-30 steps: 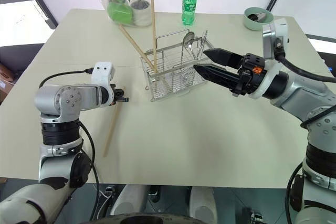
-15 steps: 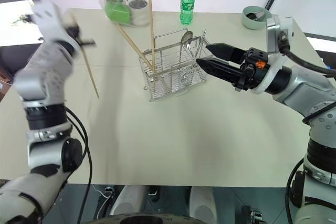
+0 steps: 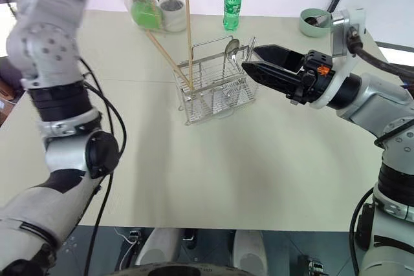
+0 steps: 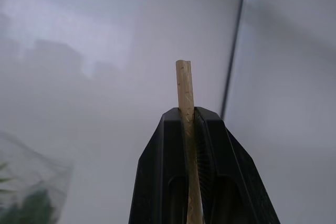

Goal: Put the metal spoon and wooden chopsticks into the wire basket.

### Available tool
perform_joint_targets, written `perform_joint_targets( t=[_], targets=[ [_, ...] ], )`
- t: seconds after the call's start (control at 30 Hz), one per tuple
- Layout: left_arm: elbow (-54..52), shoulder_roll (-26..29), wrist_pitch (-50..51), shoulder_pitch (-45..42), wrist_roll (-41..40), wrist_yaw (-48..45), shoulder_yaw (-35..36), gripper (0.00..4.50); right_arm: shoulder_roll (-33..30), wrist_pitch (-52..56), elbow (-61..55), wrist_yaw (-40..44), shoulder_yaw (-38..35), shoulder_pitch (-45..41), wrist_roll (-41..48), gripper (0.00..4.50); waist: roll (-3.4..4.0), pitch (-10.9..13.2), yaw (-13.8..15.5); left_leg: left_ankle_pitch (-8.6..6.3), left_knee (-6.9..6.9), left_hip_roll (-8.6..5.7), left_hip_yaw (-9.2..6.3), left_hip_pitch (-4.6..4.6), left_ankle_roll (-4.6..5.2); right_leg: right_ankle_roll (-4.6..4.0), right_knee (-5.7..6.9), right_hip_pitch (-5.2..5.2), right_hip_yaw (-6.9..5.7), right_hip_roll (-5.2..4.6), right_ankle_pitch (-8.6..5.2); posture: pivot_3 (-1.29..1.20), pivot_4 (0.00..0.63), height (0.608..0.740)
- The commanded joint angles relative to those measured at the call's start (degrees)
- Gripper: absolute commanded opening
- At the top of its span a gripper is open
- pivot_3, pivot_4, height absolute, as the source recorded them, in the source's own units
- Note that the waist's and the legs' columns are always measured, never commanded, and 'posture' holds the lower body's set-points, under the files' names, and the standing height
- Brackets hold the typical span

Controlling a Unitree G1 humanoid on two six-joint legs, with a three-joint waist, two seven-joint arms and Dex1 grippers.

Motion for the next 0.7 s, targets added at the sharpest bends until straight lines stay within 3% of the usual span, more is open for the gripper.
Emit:
perform_joint_targets(
  t=[0.03,0.27,0.37,0.57,0.7],
  targets=[
    [-0.98,-1.92,-1.25,0.85,-0.39,-0.25,-1.87,0.01,0.18,-0.94,-2.85,-1.52,-2.67,0.71,2.07,3.52,0.01,0.00,-0.08,0.00,0.00,0.01,0.00,0.00,0.00,0.01,0.03,-0.02,0.01,0.01,0.00,0.00,0.150,0.684],
    [0.19,-5.69,-3.12,5.66,1.03,-1.82,-5.84,0.01,0.15,-1.68,-5.29,-4.99,-4.60,3.53,4.23,3.52,0.01,0.00,0.10,0.01,0.00,0.06,0.00,0.00,0.02,0.00,0.04,-0.02,0.00,0.05,0.00,0.00,0.150,0.684],
    [-0.37,-7.91,-3.01,8.11,-0.40,-1.91,-5.62,1.17,0.05,-1.99,-5.52,-5.54,-4.69,3.85,4.59,3.52,0.00,0.00,0.19,0.00,0.02,0.05,0.00,-0.02,0.02,-0.02,0.00,0.00,0.00,0.04,-0.02,0.00,0.150,0.684],
    [-4.22,-9.54,-0.91,11.00,-1.98,-0.91,-6.01,4.30,-0.24,-2.72,-5.47,-5.78,-4.56,4.44,4.85,3.52,0.00,0.00,0.10,0.01,0.02,0.05,0.00,-0.01,0.02,-0.02,0.02,-0.02,0.00,0.05,-0.02,0.00,0.150,0.684],
    [-6.46,-7.75,1.95,11.12,-3.64,0.06,-4.69,4.45,-0.63,-3.01,-4.99,-4.94,-4.26,4.65,4.06,3.52,0.00,0.00,0.09,0.01,0.02,0.05,0.00,-0.01,0.03,-0.03,0.02,-0.01,0.01,0.05,-0.02,0.00,0.150,0.684]
  ],
)
